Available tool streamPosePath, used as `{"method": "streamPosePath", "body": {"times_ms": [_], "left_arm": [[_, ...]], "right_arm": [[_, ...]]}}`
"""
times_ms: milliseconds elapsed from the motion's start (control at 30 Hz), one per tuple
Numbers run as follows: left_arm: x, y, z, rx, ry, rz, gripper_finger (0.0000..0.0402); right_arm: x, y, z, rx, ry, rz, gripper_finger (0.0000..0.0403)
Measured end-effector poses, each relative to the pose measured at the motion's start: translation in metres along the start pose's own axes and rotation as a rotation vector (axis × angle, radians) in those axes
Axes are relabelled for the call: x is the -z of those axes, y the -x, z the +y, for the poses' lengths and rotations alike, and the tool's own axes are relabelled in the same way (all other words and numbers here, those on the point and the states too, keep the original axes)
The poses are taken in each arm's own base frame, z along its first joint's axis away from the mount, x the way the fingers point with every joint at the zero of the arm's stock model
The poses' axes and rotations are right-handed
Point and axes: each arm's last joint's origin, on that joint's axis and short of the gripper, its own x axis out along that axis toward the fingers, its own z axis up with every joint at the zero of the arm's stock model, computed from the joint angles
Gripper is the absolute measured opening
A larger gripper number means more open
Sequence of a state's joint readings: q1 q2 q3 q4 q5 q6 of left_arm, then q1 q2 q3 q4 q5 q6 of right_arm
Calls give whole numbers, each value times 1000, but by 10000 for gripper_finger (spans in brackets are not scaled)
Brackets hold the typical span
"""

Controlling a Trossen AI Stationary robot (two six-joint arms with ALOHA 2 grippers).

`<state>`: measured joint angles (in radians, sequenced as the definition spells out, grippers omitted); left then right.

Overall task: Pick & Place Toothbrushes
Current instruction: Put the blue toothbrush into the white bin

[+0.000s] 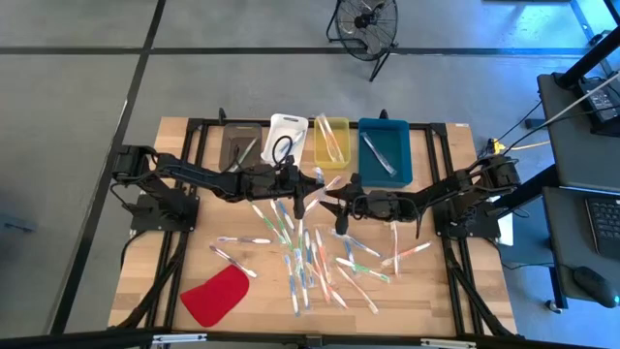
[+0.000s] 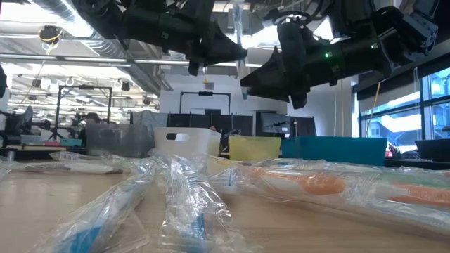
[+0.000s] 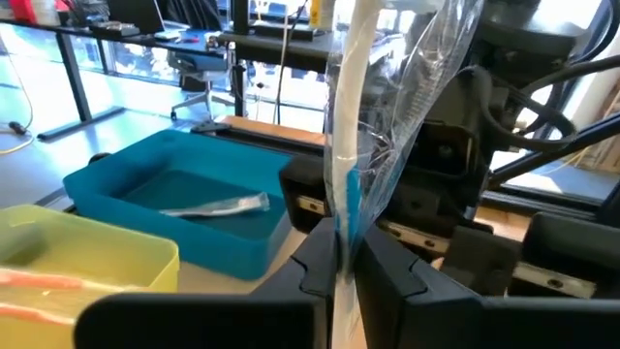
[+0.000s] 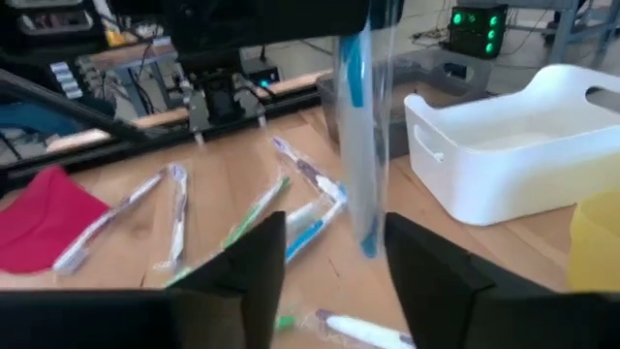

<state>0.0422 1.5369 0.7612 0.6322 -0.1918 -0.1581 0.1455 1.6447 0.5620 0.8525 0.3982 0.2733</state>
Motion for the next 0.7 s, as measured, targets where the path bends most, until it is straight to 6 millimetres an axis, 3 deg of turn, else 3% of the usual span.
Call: {"method": "streamPosePath", "body": {"times_ms": [267,700], "left_arm": [[-8,14,11,-92,-15,79,18],[-41,30,69,-314,36,279,19]], "right_arm": [[-8,11,-3,21,-2,63,239],[-11,18,-5,41,26,126,237]]}}
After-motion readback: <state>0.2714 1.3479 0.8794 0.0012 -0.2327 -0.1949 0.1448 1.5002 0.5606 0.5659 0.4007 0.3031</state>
